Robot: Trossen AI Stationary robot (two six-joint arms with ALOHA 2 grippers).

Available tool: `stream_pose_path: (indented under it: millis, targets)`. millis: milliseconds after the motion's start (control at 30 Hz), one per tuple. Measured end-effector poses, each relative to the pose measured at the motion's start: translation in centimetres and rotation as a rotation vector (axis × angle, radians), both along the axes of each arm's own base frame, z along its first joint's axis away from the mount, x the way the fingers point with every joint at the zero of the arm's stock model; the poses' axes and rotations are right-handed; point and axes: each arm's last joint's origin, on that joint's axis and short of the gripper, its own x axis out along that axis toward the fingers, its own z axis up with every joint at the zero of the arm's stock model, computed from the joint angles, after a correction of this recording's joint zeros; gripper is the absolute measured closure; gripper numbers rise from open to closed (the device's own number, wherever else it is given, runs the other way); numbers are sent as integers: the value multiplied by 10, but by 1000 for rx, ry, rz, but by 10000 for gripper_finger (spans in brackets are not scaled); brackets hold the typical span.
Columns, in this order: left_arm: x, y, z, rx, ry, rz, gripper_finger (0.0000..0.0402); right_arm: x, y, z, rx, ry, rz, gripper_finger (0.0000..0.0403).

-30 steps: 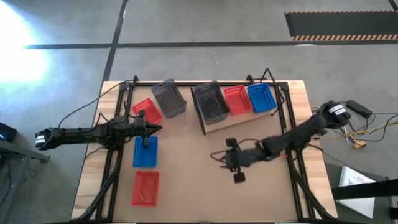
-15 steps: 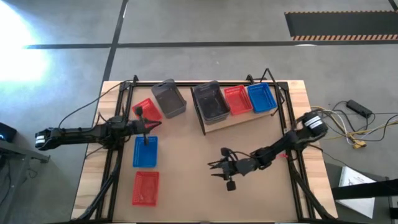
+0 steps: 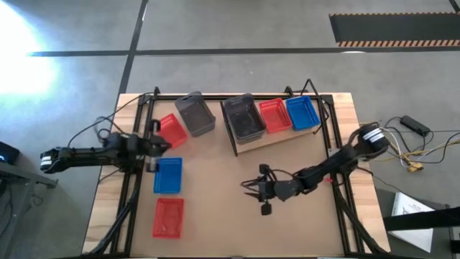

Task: Stack baskets on shelf by color
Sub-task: Stack the bottom red bin on the other red bin on the shelf

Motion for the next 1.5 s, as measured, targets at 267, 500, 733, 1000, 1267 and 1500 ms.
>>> stream_pose_path:
  millis: [267, 500, 733, 1000, 1267, 1500]
  targets:
    - [5, -3, 38, -209, -47, -197, 402, -40, 28, 9, -30, -33, -6, 285]
    - [56, -6, 80, -295, 355, -124, 402, -68, 53, 0, -83, -73, -92, 285]
    - [99, -53, 103, -208, 756, -115, 402, -77, 67, -18, -8, -55, -108, 286]
    - [111, -155, 91, 17, 1061, -98, 402, -73, 73, -35, 44, -74, -117, 292]
    - [104, -230, 44, -196, 1391, -107, 402, -67, 79, -40, 60, -92, -116, 309]
    - [104, -251, 10, -454, 1657, -119, 398, -60, 86, -32, 22, -112, -95, 328]
